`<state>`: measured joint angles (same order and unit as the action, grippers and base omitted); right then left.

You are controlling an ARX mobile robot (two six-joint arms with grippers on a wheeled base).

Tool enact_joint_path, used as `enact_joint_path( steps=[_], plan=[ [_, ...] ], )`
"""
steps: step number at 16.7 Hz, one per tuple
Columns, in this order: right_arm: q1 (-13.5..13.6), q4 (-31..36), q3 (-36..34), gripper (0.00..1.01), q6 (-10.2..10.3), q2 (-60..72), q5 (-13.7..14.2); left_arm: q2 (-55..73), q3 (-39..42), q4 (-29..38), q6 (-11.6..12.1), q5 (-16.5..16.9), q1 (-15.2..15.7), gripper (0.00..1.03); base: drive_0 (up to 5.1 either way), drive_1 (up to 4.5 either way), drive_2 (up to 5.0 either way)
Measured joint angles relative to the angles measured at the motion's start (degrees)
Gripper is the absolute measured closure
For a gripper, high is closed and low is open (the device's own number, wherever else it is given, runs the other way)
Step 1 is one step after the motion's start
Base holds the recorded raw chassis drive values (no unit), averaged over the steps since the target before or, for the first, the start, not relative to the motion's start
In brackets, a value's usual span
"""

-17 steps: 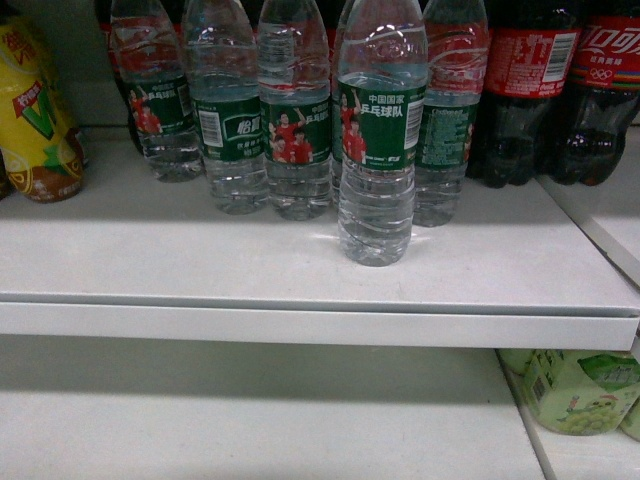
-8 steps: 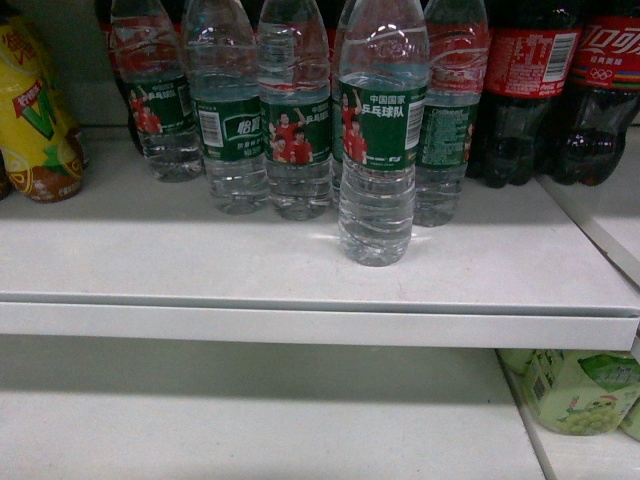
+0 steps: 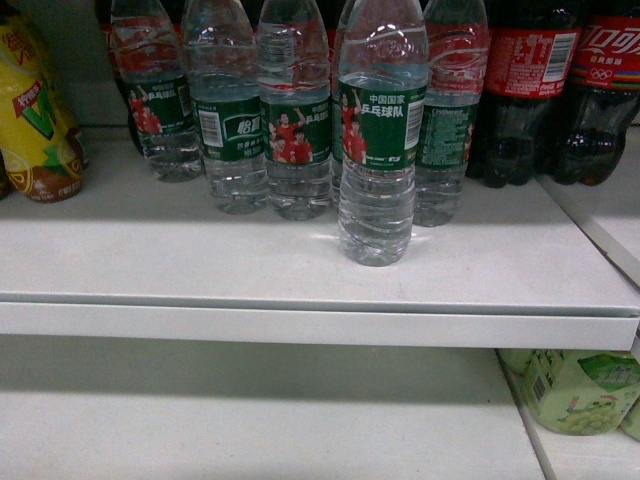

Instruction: Move water from second to third shelf

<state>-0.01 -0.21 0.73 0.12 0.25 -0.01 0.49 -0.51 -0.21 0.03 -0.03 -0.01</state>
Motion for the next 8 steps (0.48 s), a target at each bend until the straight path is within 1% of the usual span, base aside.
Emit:
enact_joint_path(
  steps=[1,2,3,4,5,6,7,8],
  plan=[
    [0.0,0.0,0.0,0.03,0.0,0.0,0.0,0.0,0.0,0.0,0.0,0.0,0.0,0.05,0.2,4.49,-4.2],
    [-0.1,-3.3,0.8,0.03,0.4,0.7,0.2,0.0,0.0,0.0,0.0,0.0,0.0,0.05,0.2,4.49,-4.2],
    [-2.2,-6.5,3.1,0.03,0.5,7.1,-1.3,0.0,0.0,0.0,0.0,0.0,0.0,0.05,0.2,4.49,-4.2],
    [-5.2,-3.3,4.8,0.03,0.4,12.4,-3.5,0.0,0.0,0.0,0.0,0.0,0.0,0.05,0.2,4.49,-4.2],
    [-8.3,1.4,7.3,0.03,0.3,17.0,-6.2,0.0,0.0,0.0,0.0,0.0,0.0,0.05,0.2,4.49,-4.2],
    [-10.3,5.8,10.4,0.03,0.3,21.3,-8.0,0.0,0.0,0.0,0.0,0.0,0.0,0.05,0.2,4.49,-4.2],
    [-10.9,10.3,14.0,0.03,0.3,27.1,-8.6,0.0,0.0,0.0,0.0,0.0,0.0,0.05,0.2,4.49,-4.2],
    [-10.4,13.6,16.6,0.03,0.3,32.2,-9.0,0.0,0.0,0.0,0.0,0.0,0.0,0.05,0.2,4.49,-4.2]
  ],
)
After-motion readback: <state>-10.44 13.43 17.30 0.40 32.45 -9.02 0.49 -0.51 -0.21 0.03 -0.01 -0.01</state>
